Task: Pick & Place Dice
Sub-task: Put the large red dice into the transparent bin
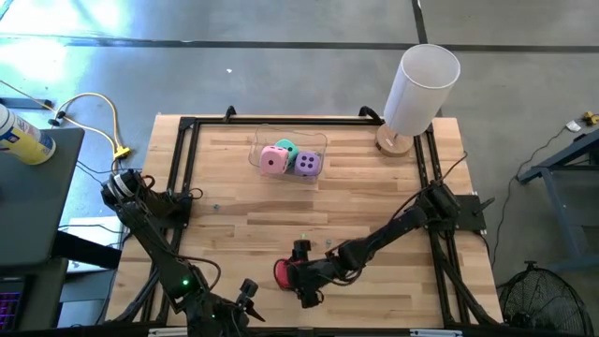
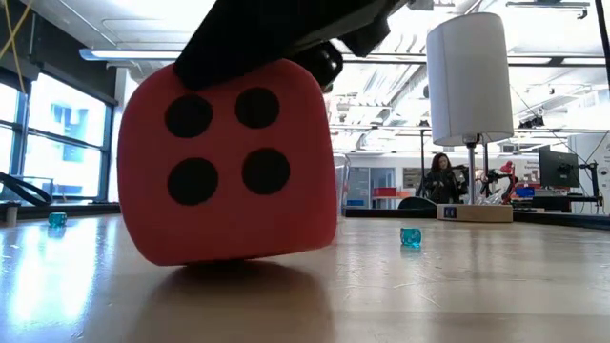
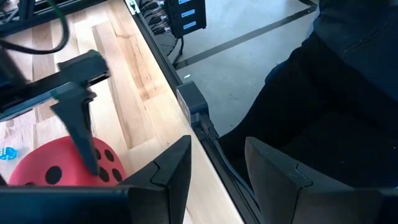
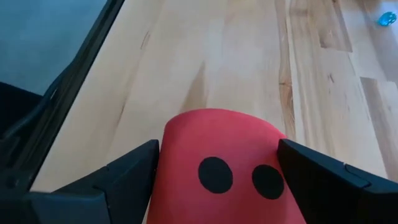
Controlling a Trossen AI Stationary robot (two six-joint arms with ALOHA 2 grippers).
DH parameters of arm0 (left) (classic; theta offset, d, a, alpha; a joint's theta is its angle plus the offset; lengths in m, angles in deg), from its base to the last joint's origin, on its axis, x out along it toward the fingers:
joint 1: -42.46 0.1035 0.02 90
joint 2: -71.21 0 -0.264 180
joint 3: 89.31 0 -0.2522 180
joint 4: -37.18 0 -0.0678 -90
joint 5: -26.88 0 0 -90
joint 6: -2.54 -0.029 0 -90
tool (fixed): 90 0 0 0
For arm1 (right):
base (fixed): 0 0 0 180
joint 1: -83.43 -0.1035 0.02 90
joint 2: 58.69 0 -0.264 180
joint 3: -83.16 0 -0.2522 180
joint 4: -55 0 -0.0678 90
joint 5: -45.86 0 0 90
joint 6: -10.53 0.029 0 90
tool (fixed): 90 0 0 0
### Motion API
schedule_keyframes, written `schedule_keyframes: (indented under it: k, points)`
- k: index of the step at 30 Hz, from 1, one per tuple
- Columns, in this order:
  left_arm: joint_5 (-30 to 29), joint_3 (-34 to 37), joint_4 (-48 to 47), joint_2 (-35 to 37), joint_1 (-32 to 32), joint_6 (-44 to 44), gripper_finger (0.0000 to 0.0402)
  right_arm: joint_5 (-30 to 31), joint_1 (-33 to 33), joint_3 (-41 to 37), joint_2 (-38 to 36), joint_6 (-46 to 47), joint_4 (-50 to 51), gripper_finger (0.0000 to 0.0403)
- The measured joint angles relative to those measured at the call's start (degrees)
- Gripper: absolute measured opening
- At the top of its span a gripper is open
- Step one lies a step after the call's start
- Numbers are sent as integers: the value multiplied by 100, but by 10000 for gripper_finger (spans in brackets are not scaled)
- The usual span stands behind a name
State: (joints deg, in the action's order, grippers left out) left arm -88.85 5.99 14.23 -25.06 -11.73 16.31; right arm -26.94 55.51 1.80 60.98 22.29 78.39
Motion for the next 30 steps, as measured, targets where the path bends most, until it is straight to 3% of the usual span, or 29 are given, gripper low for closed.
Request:
schedule_keyframes:
  k: [4, 11, 17, 21, 27, 30]
  points:
    - [0, 0, 0, 0, 0, -1, 144, -292, 204, 12, -13, 45, 208, 318]
    - [2, 0, -2, 0, 0, -1, 144, -299, 596, 35, -36, 135, 1214, 318]
    - [16, 0, -4, 0, -2, 1, 144, -561, 765, 43, 11, 318, 1264, 304]
    - [20, 0, -6, 0, -2, 4, 144, -556, 765, 43, 4, 301, 1346, 246]
    - [28, 0, -3, 0, -34, 6, 144, -469, 774, 49, -18, 231, 1348, 88]
    - [27, 0, -4, 0, -52, 8, 144, -576, 780, 53, -22, -115, 1344, 77]
